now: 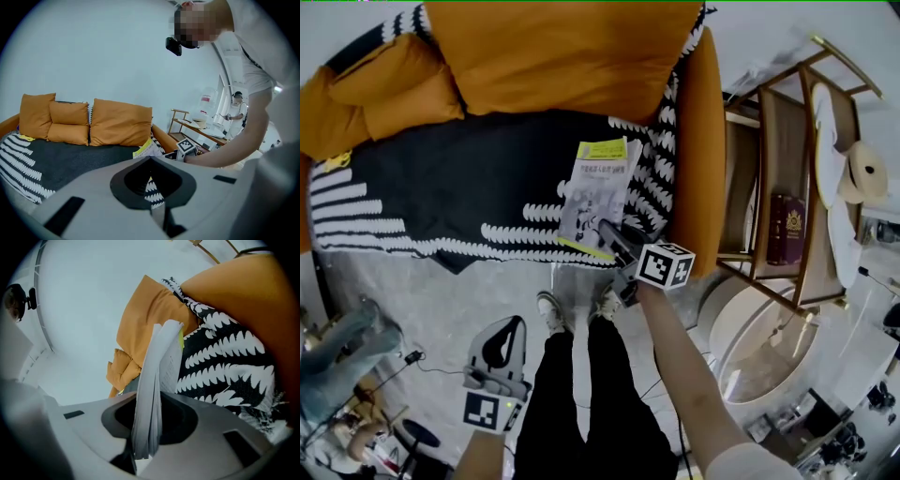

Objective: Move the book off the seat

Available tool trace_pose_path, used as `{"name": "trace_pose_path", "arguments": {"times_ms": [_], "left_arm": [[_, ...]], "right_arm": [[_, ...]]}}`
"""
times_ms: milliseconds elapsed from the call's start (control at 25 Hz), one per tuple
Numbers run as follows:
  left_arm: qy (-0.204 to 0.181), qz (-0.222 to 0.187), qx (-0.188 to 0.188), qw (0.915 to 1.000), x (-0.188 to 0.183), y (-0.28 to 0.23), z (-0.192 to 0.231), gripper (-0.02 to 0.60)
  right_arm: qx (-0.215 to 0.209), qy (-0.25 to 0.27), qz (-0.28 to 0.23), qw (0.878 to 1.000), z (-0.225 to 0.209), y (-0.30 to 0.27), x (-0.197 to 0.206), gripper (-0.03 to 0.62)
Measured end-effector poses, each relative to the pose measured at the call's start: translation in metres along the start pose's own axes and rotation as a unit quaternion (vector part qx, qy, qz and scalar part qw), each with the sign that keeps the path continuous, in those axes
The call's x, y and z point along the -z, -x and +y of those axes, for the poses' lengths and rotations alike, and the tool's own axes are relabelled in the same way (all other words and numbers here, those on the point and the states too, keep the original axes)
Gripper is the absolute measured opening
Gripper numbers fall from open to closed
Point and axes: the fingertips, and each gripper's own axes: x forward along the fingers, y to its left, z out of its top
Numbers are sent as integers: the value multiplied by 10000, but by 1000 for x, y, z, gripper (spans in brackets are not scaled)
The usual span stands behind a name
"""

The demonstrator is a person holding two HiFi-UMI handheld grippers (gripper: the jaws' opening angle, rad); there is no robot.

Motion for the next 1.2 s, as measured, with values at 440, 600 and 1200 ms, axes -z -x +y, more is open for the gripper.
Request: {"name": "trace_pose_path", "arguments": {"times_ms": [440, 600, 1200], "left_arm": [[-70, -252, 183, 9995, -5, 27, -12, 15], [-172, -363, 327, 9987, -13, 37, -22, 15], [-831, -695, 1598, 9812, -73, 71, -109, 15]], "right_arm": [[-81, -30, -286, 9996, 43, 41, 4, 98], [-145, 73, -415, 9990, 66, 66, 2, 98], [-63, 133, -1940, 9809, 177, 252, -16, 100]]}}
